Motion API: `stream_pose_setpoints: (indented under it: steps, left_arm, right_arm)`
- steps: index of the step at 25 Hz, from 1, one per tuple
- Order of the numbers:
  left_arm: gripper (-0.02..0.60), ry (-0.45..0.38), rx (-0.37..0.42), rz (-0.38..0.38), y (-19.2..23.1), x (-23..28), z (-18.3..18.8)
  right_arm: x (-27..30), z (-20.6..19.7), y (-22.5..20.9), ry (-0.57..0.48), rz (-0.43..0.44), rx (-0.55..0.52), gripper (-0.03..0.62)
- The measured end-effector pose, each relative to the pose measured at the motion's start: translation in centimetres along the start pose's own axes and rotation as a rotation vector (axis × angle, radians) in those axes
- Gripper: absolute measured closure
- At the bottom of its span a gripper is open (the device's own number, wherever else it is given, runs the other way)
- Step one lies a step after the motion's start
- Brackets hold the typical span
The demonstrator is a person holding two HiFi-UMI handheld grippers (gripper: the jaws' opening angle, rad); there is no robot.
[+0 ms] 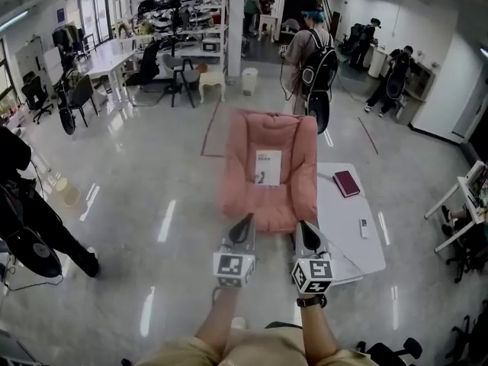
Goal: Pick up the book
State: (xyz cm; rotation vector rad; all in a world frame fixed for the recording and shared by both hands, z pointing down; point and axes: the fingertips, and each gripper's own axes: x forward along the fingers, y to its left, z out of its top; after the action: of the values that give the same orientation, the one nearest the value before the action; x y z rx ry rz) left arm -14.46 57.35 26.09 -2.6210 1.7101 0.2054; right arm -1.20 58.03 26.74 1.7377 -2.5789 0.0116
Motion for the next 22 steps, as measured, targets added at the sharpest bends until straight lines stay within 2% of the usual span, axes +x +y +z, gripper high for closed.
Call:
stream_pose_setpoints:
  steps: [3, 10, 17, 22]
  left_arm:
    - [0.577, 0.042, -0.025, 0.016, 2.4, 0.5, -1.2]
    - [0.577, 0.073, -0.077, 0.027, 5.8, 4.4, -2.9]
    - [0.577, 0.102, -0.037, 0.057, 7.7, 14.8, -4.0]
    - [0.577, 0.089, -0.005, 0.054, 6.4, 23.2, -3.0]
  right_arm:
    - [2.1, -0.7, 1.3, 0.033, 0.011, 0.004, 0.586]
    - [7.8, -2.3, 1.8, 0.075, 0.082, 0.002, 0.586]
    - [17.8, -2.4, -5.0, 0.068, 0.113, 0.057, 0.586]
    - [23.6, -0.5, -11.4, 0.042, 0.143, 0.083, 0.586]
